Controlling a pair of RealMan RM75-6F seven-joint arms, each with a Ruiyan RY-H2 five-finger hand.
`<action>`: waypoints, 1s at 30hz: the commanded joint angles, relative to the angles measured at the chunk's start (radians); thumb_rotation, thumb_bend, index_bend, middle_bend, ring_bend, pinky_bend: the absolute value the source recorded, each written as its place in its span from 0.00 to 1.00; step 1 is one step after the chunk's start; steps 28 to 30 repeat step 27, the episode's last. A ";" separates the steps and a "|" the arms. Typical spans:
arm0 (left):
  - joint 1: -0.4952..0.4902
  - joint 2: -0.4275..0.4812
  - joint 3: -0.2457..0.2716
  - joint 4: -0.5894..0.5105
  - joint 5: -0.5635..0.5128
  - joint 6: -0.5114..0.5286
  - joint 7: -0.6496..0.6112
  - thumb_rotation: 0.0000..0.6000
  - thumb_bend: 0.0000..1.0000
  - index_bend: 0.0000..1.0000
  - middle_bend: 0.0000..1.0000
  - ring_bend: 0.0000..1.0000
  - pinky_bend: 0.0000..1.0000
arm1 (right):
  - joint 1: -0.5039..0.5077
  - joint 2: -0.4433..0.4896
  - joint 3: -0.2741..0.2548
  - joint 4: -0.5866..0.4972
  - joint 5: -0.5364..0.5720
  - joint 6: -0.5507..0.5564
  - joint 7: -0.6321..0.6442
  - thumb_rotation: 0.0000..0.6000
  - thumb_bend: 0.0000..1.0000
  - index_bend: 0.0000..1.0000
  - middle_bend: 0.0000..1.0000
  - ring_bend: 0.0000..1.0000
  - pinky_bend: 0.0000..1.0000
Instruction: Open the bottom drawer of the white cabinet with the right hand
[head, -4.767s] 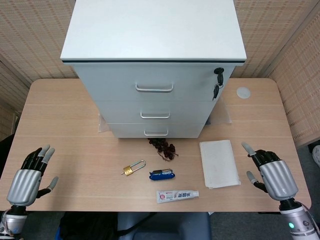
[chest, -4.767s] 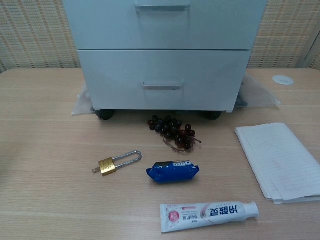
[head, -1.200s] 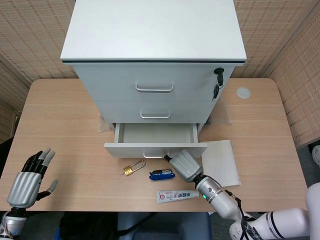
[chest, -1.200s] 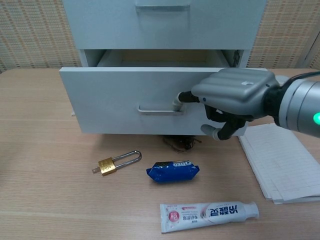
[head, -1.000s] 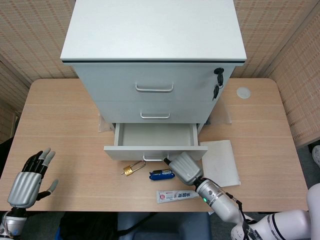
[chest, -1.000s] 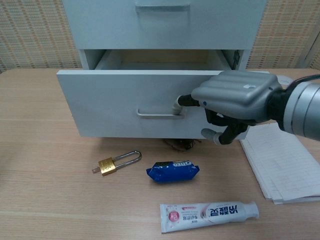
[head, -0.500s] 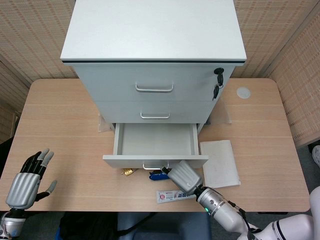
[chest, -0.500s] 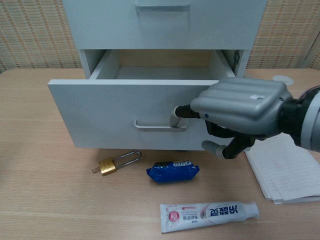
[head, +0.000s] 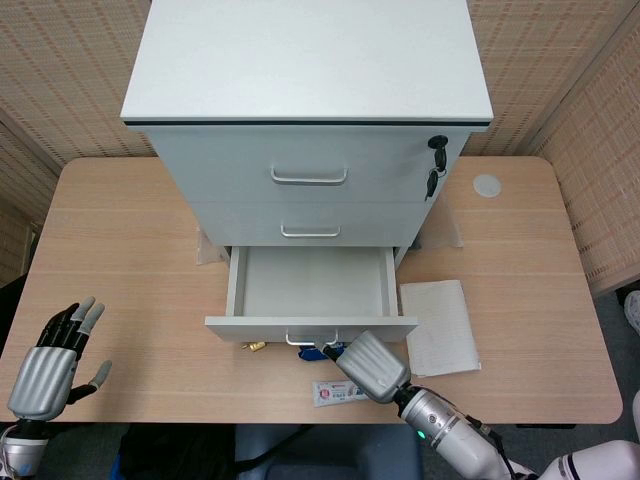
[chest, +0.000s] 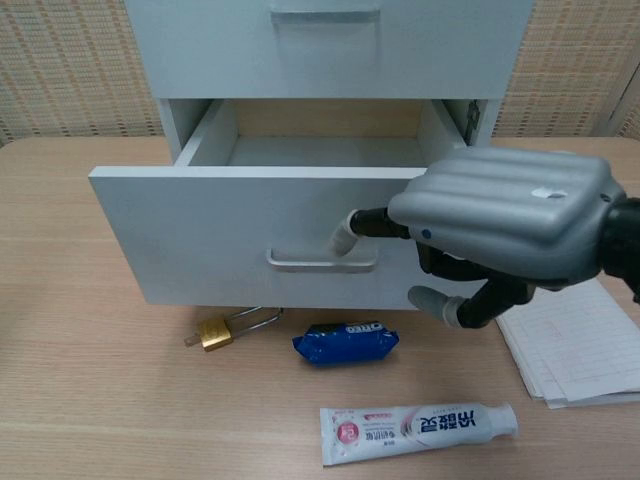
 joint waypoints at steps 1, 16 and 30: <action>0.001 0.002 -0.001 -0.001 0.001 0.003 0.000 1.00 0.33 0.03 0.00 0.00 0.10 | -0.059 0.050 -0.023 -0.020 -0.160 0.066 0.091 1.00 0.45 0.19 0.93 0.95 0.92; -0.007 0.008 -0.013 -0.008 -0.014 -0.010 -0.001 1.00 0.33 0.02 0.00 0.00 0.10 | -0.366 0.292 -0.032 0.063 -0.358 0.451 0.367 1.00 0.45 0.26 0.75 0.78 0.90; -0.018 -0.003 -0.024 -0.038 -0.018 -0.018 0.041 1.00 0.33 0.02 0.00 0.00 0.10 | -0.540 0.274 -0.015 0.297 -0.216 0.483 0.596 1.00 0.39 0.17 0.26 0.23 0.37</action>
